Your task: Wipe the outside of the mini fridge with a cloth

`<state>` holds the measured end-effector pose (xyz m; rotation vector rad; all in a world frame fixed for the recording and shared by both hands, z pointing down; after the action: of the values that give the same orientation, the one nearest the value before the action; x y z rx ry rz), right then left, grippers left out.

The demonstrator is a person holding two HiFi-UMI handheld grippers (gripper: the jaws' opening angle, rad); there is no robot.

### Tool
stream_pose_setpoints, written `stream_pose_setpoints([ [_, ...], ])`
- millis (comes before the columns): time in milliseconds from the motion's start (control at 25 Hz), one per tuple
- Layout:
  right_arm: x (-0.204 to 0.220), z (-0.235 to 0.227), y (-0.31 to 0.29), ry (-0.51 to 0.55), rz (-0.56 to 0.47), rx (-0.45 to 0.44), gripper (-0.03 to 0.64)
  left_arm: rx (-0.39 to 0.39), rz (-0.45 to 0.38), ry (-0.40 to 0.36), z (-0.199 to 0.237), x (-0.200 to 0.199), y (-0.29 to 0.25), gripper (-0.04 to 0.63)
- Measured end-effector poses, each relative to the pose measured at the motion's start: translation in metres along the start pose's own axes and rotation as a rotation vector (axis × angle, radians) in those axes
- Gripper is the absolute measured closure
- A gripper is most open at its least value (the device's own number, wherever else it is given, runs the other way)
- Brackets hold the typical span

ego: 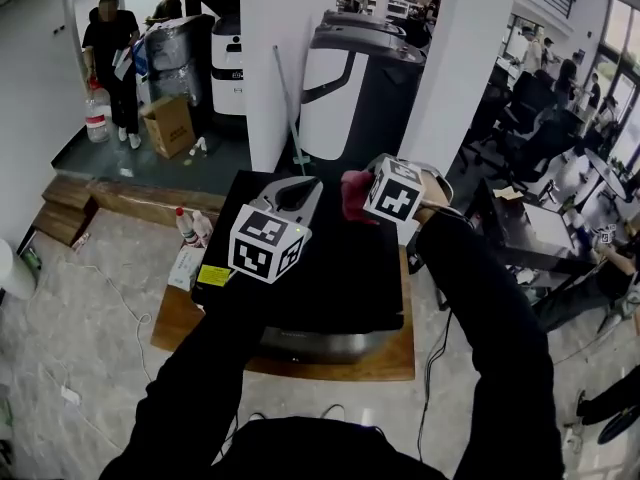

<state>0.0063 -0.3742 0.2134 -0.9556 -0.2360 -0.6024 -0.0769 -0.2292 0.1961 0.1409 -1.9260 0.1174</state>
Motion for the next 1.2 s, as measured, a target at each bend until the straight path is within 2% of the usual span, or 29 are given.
stream_pose_setpoints([
  [320,0.028,-0.046,-0.078,-0.028,0.038,-0.065,0.572,-0.021,0.05,0.029,-0.004,0.015,-0.055,0.589],
  [560,0.04,-0.03,-0.123,0.016,0.078,-0.129,0.572,-0.043,0.086,0.034,-0.014,0.025,-0.068,0.589],
  [720,0.042,-0.024,-0.125,0.084,0.083,-0.092,0.575,-0.051,0.101,0.027,-0.021,0.029,-0.071,0.591],
  [920,0.045,-0.014,-0.115,0.046,0.085,-0.156,0.577,-0.053,0.106,0.033,-0.039,0.027,-0.067,0.591],
  [1200,0.05,0.012,-0.089,0.048,0.05,-0.17,0.577,-0.053,0.113,0.02,-0.057,0.022,-0.058,0.591],
])
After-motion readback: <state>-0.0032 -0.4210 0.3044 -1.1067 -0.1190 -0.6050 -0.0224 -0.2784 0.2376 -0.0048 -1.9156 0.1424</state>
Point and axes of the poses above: the fingertips, and each gripper's own axes: y backward along the fingers, z to its left, x out of its underside, the point moved 7 cm from there along y, backward along the fingers, and after that the axes turned 12 degrees about -y, right-handed, at the moved point
